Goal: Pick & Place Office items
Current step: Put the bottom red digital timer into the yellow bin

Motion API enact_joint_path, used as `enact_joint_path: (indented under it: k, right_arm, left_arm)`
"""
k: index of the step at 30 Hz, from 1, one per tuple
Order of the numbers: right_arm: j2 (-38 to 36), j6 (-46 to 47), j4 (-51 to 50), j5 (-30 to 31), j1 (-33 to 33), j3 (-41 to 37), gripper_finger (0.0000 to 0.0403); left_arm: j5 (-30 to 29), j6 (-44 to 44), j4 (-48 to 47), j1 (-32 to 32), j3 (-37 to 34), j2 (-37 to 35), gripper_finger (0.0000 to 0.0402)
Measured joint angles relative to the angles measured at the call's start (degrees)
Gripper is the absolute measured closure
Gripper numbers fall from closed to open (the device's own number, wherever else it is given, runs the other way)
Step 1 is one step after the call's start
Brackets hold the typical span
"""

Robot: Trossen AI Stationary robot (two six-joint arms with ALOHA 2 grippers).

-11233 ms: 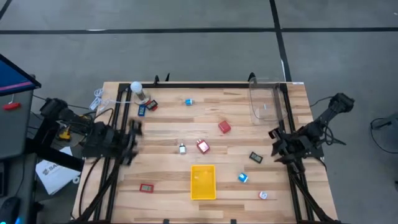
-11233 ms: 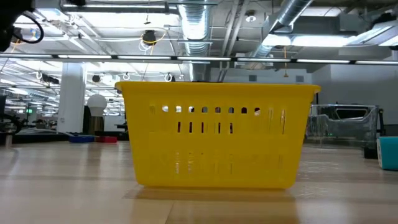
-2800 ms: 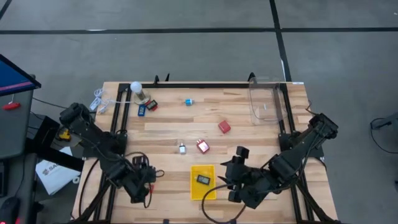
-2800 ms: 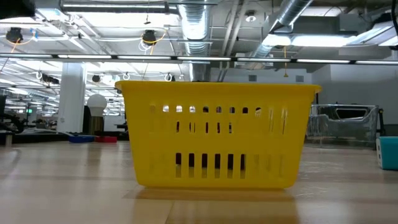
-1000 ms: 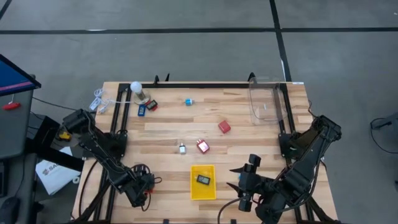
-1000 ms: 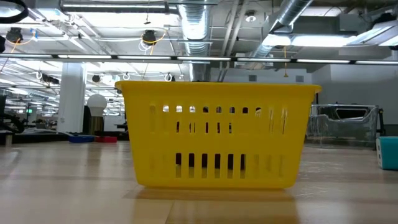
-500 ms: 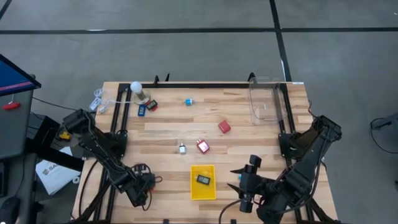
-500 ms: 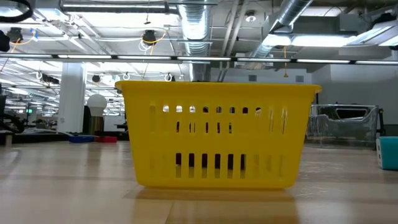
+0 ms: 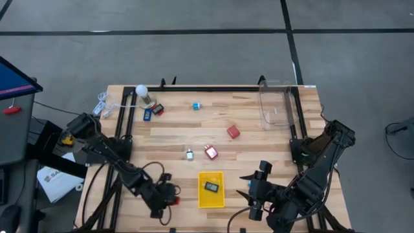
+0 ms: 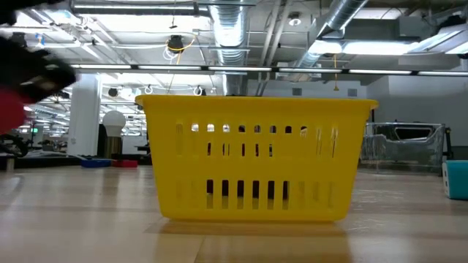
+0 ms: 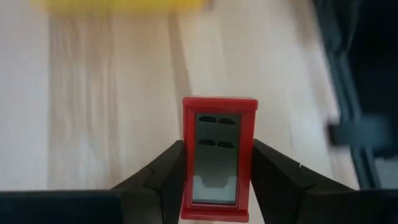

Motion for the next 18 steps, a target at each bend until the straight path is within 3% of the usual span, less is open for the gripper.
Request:
enact_joint_path:
  k: [8, 12, 18]
  right_arm:
    - [0.0, 4.6, -4.2, 1.2, 1.4, 0.0, 0.02]
    - [0.0, 6.0, -5.1, 2.1, 2.2, 0.0, 0.02]
    - [0.0, 6.5, -5.8, 2.3, 2.8, 0.0, 0.02]
  left_arm:
    - [2.8, 19.4, 17.5, 9.2, 0.2, 0.0, 0.0248]
    - [3.5, 25.2, 15.7, 12.8, 4.1, -0.1, 0.0247]
    - [0.8, 29.9, 4.9, 16.2, 12.1, -0.1, 0.0247]
